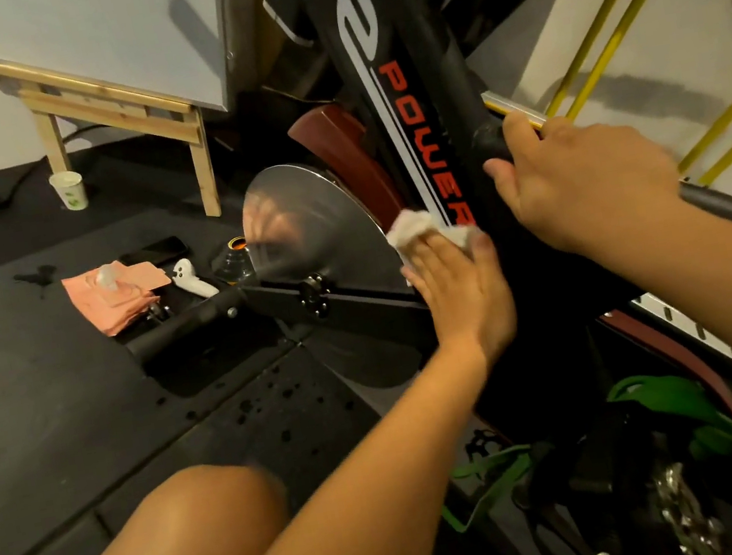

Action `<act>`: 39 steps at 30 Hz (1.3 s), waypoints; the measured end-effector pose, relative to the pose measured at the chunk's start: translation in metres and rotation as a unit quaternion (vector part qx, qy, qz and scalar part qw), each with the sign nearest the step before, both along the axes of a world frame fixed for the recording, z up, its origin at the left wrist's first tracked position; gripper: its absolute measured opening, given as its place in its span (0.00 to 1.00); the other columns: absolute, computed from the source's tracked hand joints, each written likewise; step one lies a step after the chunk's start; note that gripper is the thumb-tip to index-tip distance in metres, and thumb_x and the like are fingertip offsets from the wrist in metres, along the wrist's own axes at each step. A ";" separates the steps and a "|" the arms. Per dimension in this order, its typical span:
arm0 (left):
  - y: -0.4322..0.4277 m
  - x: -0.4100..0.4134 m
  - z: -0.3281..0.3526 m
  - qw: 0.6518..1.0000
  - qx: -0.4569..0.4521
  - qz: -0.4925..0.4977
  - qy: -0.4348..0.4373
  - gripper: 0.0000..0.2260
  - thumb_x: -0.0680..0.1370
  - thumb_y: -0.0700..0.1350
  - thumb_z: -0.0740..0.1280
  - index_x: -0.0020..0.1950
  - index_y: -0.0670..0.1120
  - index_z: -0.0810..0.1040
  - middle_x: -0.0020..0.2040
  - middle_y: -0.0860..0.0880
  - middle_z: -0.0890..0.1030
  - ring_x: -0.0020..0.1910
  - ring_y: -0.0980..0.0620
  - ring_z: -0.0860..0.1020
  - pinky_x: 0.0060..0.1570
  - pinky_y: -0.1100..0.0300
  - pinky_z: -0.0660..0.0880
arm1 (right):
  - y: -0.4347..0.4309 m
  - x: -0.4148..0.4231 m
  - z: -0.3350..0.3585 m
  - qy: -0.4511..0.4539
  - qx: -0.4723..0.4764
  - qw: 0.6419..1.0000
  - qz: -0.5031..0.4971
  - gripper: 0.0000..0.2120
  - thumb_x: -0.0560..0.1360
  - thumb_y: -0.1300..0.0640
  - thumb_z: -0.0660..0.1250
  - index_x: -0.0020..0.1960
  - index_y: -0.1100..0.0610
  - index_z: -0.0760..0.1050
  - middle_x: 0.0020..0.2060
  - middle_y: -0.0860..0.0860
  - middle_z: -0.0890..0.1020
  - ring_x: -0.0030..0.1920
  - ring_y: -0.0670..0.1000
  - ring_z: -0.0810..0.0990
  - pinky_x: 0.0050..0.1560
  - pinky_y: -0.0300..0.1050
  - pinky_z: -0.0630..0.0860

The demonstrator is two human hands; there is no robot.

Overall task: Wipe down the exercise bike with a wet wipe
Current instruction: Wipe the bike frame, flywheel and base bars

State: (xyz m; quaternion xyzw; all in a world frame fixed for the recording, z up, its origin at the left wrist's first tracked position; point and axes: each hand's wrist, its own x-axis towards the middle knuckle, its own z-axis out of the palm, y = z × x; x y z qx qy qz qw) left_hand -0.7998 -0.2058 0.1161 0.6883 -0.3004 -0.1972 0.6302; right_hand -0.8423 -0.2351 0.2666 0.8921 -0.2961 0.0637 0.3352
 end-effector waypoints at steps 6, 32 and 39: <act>-0.047 0.150 0.046 0.984 -0.014 0.167 0.062 0.25 0.85 0.52 0.45 0.79 0.39 0.53 0.80 0.38 0.49 0.79 0.40 0.44 0.76 0.42 0.43 | -0.005 0.001 0.001 0.002 0.020 1.000 0.000 0.25 0.82 0.41 0.44 0.69 0.57 0.58 0.54 0.61 0.76 0.44 0.64 0.78 0.33 0.51 0.66; 0.032 -0.026 -0.068 0.850 -0.028 -0.082 -0.520 0.31 0.81 0.55 0.59 0.77 0.37 0.58 0.77 0.35 0.59 0.79 0.39 0.47 0.77 0.40 0.45 | 0.003 0.000 0.002 -0.016 0.027 0.999 -0.012 0.24 0.82 0.42 0.44 0.67 0.58 0.60 0.51 0.61 0.77 0.35 0.59 0.69 0.31 0.49 0.61; 0.020 -0.039 -0.029 0.936 -0.065 -0.057 -0.340 0.35 0.82 0.54 0.55 0.79 0.35 0.46 0.79 0.35 0.43 0.79 0.38 0.39 0.77 0.41 0.44 | 0.003 0.000 0.001 -0.013 0.016 1.000 -0.010 0.24 0.83 0.42 0.44 0.68 0.58 0.61 0.50 0.61 0.78 0.34 0.58 0.67 0.30 0.47 0.59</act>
